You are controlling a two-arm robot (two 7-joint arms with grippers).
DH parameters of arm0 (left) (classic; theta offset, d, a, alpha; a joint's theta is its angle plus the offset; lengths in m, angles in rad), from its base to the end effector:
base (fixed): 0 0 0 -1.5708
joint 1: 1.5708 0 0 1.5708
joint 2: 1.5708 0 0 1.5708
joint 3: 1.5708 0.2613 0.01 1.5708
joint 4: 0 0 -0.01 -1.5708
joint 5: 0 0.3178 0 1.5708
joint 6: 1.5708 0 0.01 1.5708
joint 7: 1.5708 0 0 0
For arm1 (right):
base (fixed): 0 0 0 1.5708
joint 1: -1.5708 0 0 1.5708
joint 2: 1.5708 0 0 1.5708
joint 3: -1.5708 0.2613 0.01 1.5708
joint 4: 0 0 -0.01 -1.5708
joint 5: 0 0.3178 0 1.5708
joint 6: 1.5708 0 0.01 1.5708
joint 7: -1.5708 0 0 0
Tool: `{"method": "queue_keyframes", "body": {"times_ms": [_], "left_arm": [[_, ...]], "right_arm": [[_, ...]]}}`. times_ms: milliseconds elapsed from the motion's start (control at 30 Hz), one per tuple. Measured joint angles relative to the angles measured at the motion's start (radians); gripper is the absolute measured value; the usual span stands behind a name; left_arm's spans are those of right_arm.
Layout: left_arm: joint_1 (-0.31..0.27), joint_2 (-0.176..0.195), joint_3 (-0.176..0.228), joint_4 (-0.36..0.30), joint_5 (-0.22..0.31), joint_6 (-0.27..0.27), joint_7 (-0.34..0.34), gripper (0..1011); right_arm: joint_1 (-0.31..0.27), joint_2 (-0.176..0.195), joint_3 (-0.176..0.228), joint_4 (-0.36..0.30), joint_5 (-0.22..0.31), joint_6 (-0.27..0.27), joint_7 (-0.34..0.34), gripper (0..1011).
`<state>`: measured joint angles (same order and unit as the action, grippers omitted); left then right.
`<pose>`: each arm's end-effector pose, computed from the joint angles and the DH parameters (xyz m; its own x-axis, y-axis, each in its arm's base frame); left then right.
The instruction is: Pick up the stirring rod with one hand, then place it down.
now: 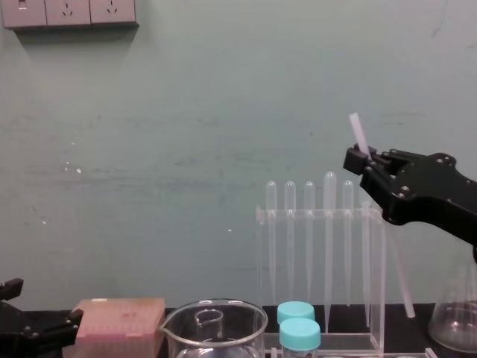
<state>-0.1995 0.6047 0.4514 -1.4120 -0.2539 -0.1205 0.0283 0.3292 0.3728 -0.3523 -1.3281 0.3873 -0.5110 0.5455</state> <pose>0.3619 0.0640 -0.2809 0.2923 0.8803 0.3738 -0.9553 0.2873 0.0703 0.4068 -0.0227 -0.2432 0.6385 -0.7120 0.2921 0.6163 0.7004 0.3600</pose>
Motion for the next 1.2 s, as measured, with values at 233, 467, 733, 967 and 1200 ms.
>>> {"method": "queue_keyframes", "body": {"times_ms": [233,467,733,967,1200], "left_arm": [[0.0,0.0,0.0,0.0,0.0,0.0,0.0,1000],[0.0,0.0,0.0,0.0,0.0,0.0,0.0,1000],[0.0,0.0,0.0,0.0,0.0,0.0,0.0,1000],[0.0,0.0,0.0,0.0,0.0,0.0,0.0,1000],[0.0,0.0,0.0,0.0,0.0,0.0,0.0,1000]], "right_arm": [[-0.023,-0.006,0.023,0.024,-0.028,-0.068,0.0,72],[-0.041,-0.015,0.045,0.047,0.025,-0.053,0.035,72],[-0.047,-0.019,0.058,0.053,0.043,-0.049,0.045,72],[-0.046,-0.019,0.055,0.053,0.04,-0.049,0.044,72],[-0.046,-0.018,0.054,0.052,0.037,-0.049,0.043,72]]}}
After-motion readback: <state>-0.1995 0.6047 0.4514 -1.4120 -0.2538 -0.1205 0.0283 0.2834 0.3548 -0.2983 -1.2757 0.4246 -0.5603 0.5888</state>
